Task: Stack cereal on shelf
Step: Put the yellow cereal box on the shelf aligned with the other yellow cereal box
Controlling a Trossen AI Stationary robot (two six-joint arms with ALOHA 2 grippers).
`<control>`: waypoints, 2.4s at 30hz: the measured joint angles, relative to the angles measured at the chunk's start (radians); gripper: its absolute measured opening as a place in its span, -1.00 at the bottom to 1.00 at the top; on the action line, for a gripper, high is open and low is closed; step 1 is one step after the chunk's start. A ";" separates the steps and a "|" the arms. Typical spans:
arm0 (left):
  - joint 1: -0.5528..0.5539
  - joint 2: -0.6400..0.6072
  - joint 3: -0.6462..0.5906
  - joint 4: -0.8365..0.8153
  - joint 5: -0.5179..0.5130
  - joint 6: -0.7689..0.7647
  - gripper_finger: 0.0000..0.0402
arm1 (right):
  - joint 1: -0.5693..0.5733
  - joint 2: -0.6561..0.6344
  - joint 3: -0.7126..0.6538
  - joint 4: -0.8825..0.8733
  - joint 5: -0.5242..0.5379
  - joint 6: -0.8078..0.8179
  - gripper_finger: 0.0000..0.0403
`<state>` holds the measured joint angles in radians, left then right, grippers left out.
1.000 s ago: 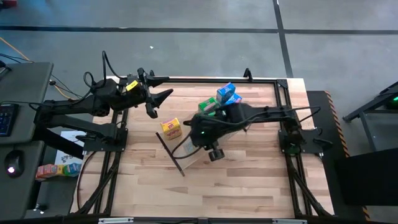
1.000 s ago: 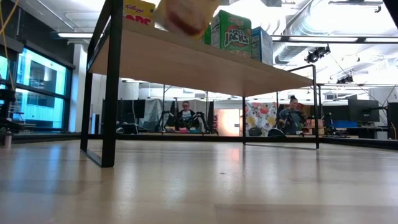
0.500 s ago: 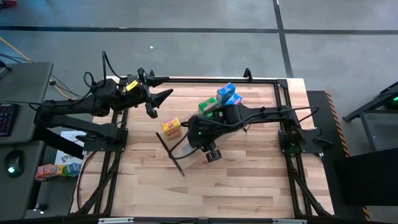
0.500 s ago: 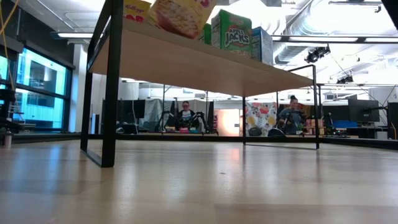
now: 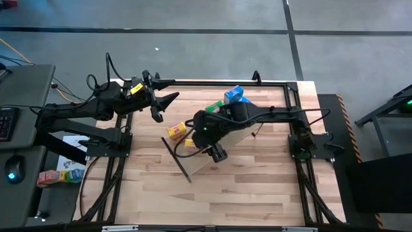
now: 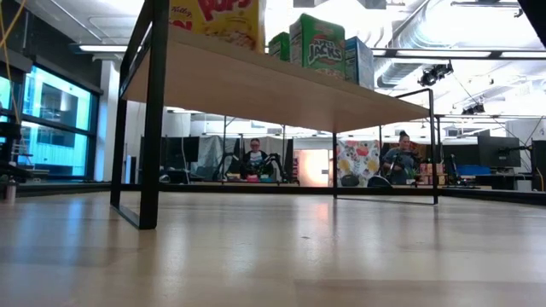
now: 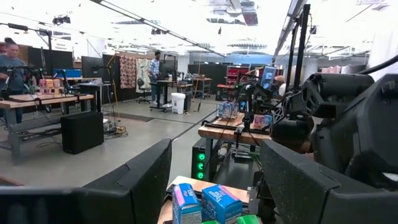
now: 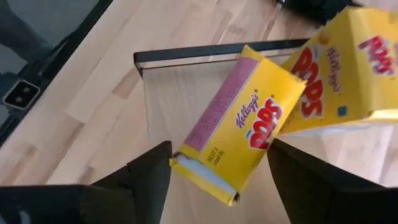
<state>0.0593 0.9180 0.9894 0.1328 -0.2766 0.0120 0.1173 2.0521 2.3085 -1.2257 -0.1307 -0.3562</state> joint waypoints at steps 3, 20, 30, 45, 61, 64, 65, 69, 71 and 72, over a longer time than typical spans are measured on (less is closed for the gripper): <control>0.000 0.000 0.000 0.000 0.000 0.000 0.18 | 0.000 -0.010 0.000 -0.005 0.020 -0.043 0.22; 0.000 0.000 0.000 -0.001 -0.044 0.000 0.18 | -0.037 -0.127 0.000 -0.212 -0.148 0.115 -0.04; 0.000 0.000 0.000 -0.001 -0.054 0.000 0.18 | 0.003 -0.127 0.000 -0.270 -0.222 0.154 -0.91; 0.000 0.000 0.000 0.001 -0.053 0.000 0.18 | 0.076 -0.595 -0.906 0.594 -0.074 0.623 -1.00; 0.000 0.000 0.000 0.001 -0.087 0.000 0.18 | 0.094 -0.545 -1.148 1.126 0.033 0.744 -1.00; 0.000 0.000 0.000 0.001 -0.095 0.000 0.18 | 0.082 -0.533 -1.148 1.144 0.030 0.735 -1.00; 0.000 0.000 0.000 0.001 -0.099 0.000 0.18 | 0.079 -0.526 -1.148 1.155 0.027 0.735 -1.00; 0.000 0.000 0.000 0.001 -0.103 0.000 0.18 | 0.078 -0.498 -1.147 1.194 0.021 0.750 -1.00; 0.000 0.000 0.000 0.001 -0.103 0.000 0.18 | 0.078 -0.492 -1.147 1.206 0.023 0.759 -1.00; 0.000 0.000 0.000 0.001 -0.103 0.000 0.18 | 0.078 -0.489 -1.147 1.218 0.027 0.759 -1.00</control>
<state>0.0597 0.9180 0.9894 0.1337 -0.3798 0.0123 0.1951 1.5630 1.1610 -0.0077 -0.1033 0.4031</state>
